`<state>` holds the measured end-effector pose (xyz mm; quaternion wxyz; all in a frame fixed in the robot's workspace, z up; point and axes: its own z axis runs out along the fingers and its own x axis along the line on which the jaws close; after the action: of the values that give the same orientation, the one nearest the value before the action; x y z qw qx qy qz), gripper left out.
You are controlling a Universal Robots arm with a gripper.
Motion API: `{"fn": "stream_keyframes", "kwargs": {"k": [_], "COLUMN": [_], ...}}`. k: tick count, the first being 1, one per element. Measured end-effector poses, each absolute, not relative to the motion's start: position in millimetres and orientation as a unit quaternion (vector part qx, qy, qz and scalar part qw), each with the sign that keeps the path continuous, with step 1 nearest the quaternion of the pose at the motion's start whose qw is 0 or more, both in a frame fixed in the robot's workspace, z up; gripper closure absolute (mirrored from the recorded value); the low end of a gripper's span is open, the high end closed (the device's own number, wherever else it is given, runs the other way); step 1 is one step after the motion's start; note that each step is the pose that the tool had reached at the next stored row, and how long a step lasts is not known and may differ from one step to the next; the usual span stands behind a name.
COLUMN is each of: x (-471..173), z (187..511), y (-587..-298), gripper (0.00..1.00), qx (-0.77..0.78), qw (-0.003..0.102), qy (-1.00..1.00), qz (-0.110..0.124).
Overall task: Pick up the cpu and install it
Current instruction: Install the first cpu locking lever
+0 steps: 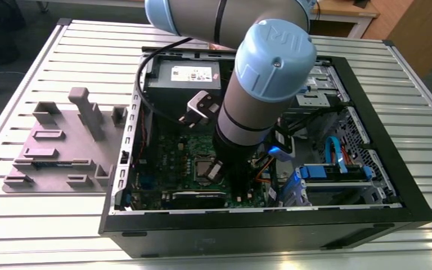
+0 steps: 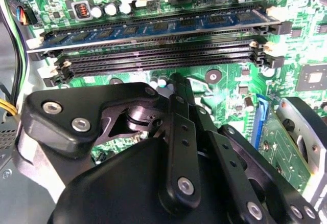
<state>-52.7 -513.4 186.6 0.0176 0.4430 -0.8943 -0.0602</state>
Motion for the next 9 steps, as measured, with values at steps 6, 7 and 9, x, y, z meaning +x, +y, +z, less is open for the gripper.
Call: {"fn": "stream_keyframes", "kwargs": {"k": [6,7,9], "x": [-53.5,-53.5,-53.5], "z": [191.6,192.4,193.0], "y": [-513.6,-513.6,-513.5], "gripper": [0.89,0.89,0.89], "qx": [0.443,0.443,0.443], "qw": [0.017,0.017,0.016], "qy": [-0.894,-0.894,-0.894], "qz": [-0.059,-0.060,-0.060]}}
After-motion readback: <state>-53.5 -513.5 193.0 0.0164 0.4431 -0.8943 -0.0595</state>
